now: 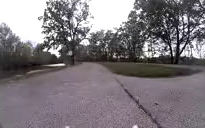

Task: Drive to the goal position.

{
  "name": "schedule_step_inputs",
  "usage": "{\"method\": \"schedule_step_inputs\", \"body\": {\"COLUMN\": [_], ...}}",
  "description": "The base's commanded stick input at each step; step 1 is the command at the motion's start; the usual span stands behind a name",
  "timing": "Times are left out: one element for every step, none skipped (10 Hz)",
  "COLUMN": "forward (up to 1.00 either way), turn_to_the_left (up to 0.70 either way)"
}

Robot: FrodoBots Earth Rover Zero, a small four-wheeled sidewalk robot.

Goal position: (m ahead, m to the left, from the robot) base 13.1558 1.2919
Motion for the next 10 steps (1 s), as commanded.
{"method": "schedule_step_inputs", "body": {"forward": [0.70,0.70,0.70,0.70,0.70,0.70,0.70,0.70,0.70,0.70], "turn_to_the_left": [0.00,0.00,0.00,0.00,0.00,0.00,0.00,0.00,0.00,0.00]}}
